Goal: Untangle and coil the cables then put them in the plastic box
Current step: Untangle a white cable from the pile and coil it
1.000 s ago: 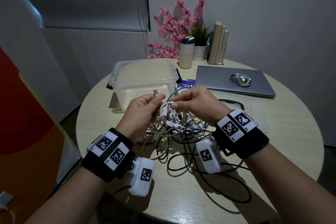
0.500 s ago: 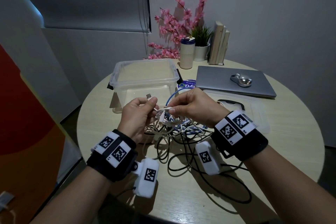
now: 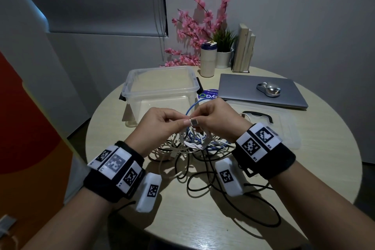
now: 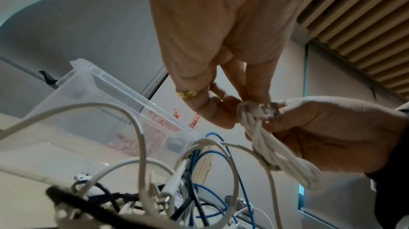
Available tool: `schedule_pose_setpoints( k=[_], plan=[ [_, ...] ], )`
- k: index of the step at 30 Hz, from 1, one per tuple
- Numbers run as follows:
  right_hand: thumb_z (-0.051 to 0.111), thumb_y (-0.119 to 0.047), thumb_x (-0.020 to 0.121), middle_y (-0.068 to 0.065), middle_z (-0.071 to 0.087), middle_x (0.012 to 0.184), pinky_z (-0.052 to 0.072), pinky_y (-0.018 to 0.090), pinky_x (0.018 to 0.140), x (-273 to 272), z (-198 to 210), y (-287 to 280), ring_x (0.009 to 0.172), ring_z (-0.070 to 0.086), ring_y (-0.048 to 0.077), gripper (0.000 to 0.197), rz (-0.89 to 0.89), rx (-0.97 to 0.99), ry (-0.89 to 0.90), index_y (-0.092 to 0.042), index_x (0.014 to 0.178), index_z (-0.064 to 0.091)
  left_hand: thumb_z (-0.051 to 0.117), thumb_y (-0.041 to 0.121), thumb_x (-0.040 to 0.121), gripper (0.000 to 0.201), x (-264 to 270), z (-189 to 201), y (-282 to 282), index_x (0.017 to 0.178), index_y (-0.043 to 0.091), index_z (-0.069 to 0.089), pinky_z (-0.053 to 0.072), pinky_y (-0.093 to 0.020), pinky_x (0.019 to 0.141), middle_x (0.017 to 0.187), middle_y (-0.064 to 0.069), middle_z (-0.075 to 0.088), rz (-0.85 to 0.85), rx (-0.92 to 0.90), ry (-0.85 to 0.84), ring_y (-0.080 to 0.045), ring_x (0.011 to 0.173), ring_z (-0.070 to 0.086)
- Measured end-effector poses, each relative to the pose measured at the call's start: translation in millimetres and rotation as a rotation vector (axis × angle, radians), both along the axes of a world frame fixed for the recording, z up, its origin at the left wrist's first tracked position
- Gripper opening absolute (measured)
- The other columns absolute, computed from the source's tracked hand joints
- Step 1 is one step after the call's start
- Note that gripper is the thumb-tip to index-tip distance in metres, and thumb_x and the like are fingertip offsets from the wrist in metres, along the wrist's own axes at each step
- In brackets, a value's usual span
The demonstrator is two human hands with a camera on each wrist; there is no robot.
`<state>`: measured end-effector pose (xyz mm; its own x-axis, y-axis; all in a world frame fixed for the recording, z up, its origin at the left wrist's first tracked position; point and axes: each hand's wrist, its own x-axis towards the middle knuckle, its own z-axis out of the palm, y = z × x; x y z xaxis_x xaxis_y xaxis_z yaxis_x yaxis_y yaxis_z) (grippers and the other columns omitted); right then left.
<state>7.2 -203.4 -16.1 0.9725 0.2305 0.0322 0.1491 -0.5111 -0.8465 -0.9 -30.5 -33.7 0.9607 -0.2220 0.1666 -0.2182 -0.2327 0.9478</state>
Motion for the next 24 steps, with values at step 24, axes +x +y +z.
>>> schedule_pose_setpoints(
  k=[24],
  plan=[
    [0.046,0.01,0.091,0.012,0.06,0.074,0.05,0.028,0.061,-2,-8,1,0.065,0.058,0.019,0.026,0.014,0.309,0.185,-0.007,0.08,0.062,0.078,0.017,0.076,0.012,-7,-7,-9,0.087,0.018,0.075,0.055,-0.026,0.073,0.079,0.002,0.074,0.082,0.242,-0.061,-0.01,0.076,0.069]
  ],
)
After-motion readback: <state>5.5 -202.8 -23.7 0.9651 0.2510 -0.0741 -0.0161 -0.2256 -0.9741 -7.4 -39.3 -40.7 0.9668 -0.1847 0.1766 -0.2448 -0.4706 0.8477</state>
